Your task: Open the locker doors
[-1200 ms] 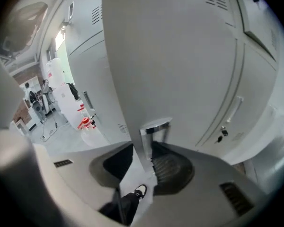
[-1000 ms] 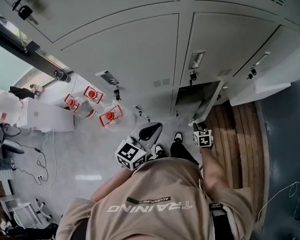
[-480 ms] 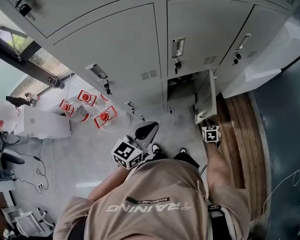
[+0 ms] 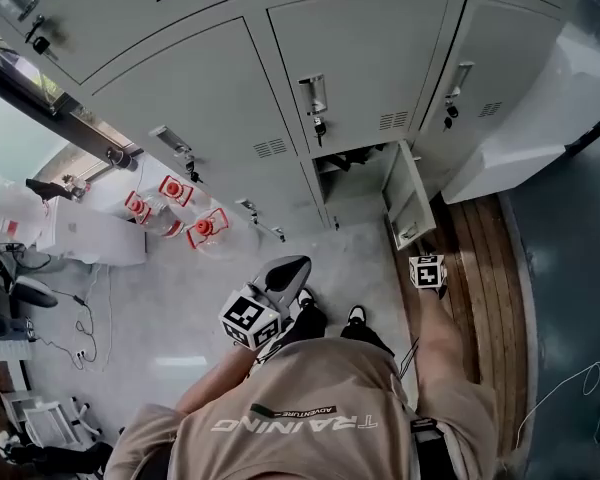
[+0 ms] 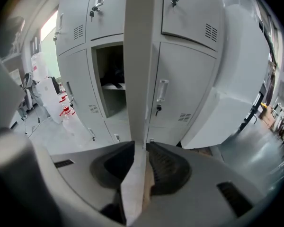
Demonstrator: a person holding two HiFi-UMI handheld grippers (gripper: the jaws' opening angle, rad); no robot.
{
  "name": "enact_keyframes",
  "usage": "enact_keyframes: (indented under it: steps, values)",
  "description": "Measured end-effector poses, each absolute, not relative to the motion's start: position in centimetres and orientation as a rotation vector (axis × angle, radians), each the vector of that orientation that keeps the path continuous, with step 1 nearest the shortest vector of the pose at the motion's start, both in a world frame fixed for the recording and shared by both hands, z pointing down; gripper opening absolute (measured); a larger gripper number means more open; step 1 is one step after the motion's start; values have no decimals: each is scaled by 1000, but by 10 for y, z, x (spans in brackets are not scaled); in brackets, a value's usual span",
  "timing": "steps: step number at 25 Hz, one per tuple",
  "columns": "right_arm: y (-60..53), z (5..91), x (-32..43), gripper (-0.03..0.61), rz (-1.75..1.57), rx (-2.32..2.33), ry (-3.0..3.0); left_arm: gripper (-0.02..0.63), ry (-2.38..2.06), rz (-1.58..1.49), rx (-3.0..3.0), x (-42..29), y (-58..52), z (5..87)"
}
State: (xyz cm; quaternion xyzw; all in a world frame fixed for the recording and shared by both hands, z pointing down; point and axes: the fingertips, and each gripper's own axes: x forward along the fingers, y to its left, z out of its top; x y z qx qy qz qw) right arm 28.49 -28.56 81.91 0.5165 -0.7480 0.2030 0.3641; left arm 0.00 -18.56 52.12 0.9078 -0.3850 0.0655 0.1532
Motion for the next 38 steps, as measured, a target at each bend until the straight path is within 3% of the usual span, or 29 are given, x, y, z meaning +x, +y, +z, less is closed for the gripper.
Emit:
enact_keyframes:
  steps: [6, 11, 18, 26, 38]
  values:
    - [-239, 854, 294, 100, 580, 1237, -1974, 6, -1168, 212, 2508, 20, -153, 539]
    - [-190, 850, 256, 37, 655, 1193, -2070, 6, -1174, 237, 2540, 14, -138, 534]
    - [-147, 737, 164, 12, 634, 1183, -2380, 6, -1127, 154, 2648, -7, -112, 506]
    - [-106, 566, 63, 11, 359, 1273, -2685, 6, -1199, 163, 2750, -58, -81, 503]
    - [-66, 459, 73, 11, 76, 1204, -2722, 6, -1199, 79, 2779, -34, -49, 470]
